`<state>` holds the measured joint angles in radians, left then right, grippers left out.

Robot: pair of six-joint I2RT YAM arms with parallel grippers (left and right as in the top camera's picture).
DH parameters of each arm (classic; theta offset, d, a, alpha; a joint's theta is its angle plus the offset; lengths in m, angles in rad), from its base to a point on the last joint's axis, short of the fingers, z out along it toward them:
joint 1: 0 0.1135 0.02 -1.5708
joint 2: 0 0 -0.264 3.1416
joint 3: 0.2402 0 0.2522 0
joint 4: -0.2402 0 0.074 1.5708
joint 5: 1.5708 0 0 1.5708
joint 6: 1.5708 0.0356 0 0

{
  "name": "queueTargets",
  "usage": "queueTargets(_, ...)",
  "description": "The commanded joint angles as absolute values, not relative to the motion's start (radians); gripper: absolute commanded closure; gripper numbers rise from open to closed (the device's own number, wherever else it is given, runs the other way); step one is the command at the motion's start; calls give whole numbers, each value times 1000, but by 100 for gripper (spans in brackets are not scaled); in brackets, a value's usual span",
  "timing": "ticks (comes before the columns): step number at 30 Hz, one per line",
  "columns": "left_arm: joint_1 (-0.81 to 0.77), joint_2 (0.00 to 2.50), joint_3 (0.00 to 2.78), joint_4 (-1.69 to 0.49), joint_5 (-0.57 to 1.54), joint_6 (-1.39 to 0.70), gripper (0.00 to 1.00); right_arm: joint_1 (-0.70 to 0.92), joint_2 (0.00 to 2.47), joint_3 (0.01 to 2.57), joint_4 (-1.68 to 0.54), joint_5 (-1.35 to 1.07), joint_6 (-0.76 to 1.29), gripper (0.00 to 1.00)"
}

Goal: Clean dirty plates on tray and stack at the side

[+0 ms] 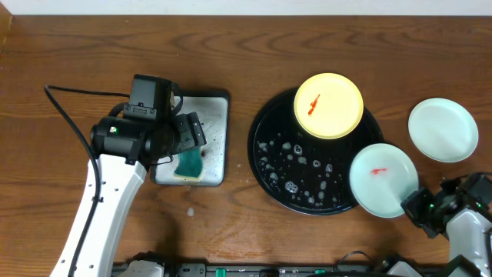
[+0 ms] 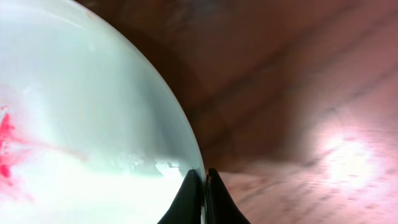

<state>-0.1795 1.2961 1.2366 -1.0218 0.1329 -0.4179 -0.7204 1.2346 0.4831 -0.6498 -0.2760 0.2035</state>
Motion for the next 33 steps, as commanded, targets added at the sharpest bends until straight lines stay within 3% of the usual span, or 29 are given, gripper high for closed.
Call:
queueTargets(1, -176, 1296, 1248, -1024, 139, -412, 15, -669, 1190, 496, -659, -403, 94, 99)
queueTargets(11, -176, 1296, 1248, -1024, 139, -412, 15, -411, 1068, 500, -664, -489, 73, 99)
queueTargets(24, -176, 1296, 1248, -1024, 139, -412, 15, 117, 1124, 650, -638, -194, 110, 99)
queueTargets(33, -176, 1296, 1248, -1024, 139, -412, 15, 198, 1372, 666, -482, -113, 159, 99)
